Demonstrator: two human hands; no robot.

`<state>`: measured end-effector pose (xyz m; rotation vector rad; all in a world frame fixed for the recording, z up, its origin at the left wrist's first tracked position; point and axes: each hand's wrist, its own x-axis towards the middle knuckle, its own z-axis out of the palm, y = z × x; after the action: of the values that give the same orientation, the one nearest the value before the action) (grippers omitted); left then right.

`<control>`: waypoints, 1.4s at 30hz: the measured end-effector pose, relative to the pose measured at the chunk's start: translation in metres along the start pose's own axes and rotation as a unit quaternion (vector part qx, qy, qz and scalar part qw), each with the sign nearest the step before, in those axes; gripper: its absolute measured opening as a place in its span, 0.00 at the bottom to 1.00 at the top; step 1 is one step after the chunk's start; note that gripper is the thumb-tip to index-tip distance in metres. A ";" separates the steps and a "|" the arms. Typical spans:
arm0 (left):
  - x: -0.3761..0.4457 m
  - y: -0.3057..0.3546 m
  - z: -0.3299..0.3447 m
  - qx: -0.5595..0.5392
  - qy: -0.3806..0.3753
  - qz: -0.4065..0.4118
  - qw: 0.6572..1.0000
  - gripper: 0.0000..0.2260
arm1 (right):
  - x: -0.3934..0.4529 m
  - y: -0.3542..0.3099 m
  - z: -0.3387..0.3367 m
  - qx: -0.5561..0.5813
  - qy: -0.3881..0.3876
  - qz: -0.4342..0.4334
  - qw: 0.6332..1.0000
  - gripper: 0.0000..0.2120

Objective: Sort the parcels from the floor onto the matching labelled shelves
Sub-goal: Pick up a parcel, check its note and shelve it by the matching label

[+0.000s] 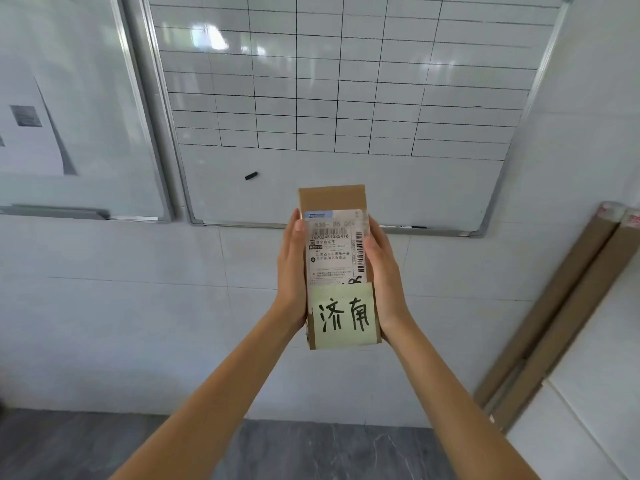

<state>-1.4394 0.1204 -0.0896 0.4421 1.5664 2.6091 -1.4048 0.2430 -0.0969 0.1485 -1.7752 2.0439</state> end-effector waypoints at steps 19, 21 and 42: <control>-0.030 0.007 -0.052 0.079 -0.021 -0.015 0.997 0.28 | -0.029 0.019 0.051 0.074 -0.059 0.104 0.990 0.33; -0.034 0.008 -0.056 0.076 -0.015 -0.021 0.997 0.28 | -0.033 0.021 0.055 0.068 -0.049 0.108 0.991 0.35; -0.143 0.032 -0.068 0.104 0.264 0.064 0.957 0.31 | -0.099 0.021 0.081 0.074 -0.169 0.161 0.970 0.37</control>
<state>-1.3181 0.0184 -0.1216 -0.1766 2.0336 2.8275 -1.3394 0.1390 -0.1369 0.2838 -1.9468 2.5079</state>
